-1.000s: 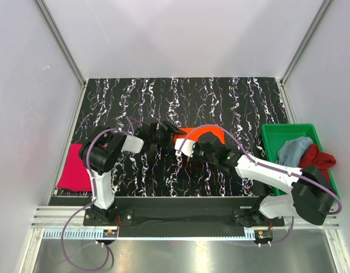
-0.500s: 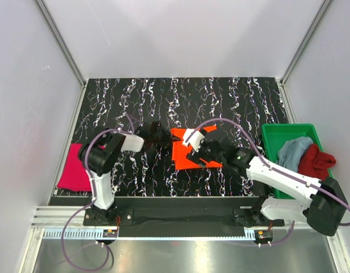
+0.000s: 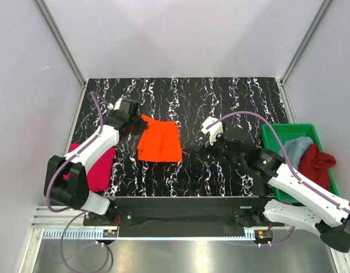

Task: Fold and stack the t-shirts
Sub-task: Neatly place the folded tshirt to the corner

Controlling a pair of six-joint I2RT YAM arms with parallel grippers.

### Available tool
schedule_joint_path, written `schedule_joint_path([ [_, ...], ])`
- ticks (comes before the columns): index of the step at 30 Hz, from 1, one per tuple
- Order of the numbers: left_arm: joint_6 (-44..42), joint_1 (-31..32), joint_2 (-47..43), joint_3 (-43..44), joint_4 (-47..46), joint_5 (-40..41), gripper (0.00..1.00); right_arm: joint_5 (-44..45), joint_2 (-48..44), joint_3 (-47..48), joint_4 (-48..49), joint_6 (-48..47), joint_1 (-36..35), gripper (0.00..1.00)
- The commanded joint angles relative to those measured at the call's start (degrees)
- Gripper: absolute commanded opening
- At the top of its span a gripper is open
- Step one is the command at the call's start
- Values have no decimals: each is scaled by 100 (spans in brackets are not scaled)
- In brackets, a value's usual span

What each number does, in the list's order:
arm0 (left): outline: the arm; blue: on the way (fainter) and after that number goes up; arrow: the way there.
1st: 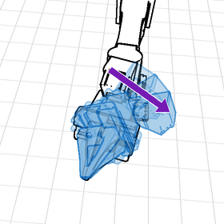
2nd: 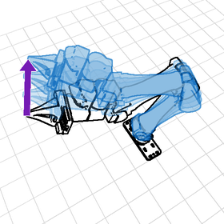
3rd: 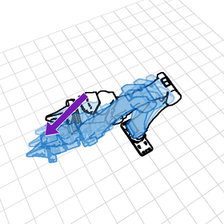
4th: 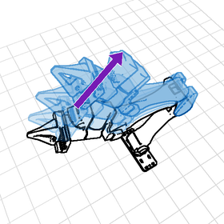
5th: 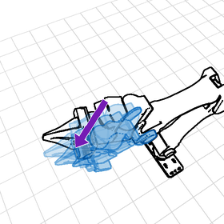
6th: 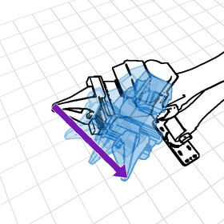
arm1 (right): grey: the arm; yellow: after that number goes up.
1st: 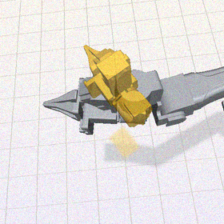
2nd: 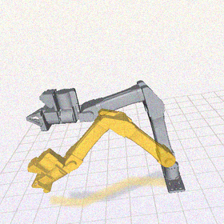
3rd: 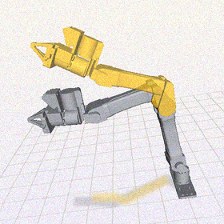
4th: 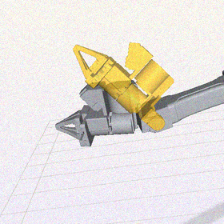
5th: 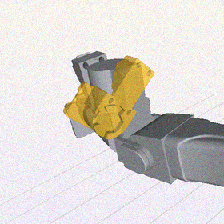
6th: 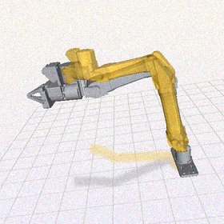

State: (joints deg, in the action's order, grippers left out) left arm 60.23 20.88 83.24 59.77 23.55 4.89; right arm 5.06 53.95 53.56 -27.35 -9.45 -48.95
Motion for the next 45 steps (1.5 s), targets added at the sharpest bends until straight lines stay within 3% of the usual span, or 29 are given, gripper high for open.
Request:
schedule_joint_path([
  [1, -450, -312, -194, 605, 1282, 820, 0, -488, 10, 146, -156, 768, 26, 100],
  [8, -485, -883, -378, 1309, 2487, 1681, 0, -559, 10, 128, -156, 603, 26, 100],
  [17, -749, -1569, -265, 2152, 3278, 2016, 0, -752, 19, 120, -165, 708, 26, 100],
  [35, -1584, -2887, -185, 3023, 3542, 1806, 0, -857, -184, -56, -174, 910, 26, 100],
  [45, -1874, -3222, -370, 3041, 3709, 1744, 0, -893, -166, -83, -165, 1103, 26, 100],
])
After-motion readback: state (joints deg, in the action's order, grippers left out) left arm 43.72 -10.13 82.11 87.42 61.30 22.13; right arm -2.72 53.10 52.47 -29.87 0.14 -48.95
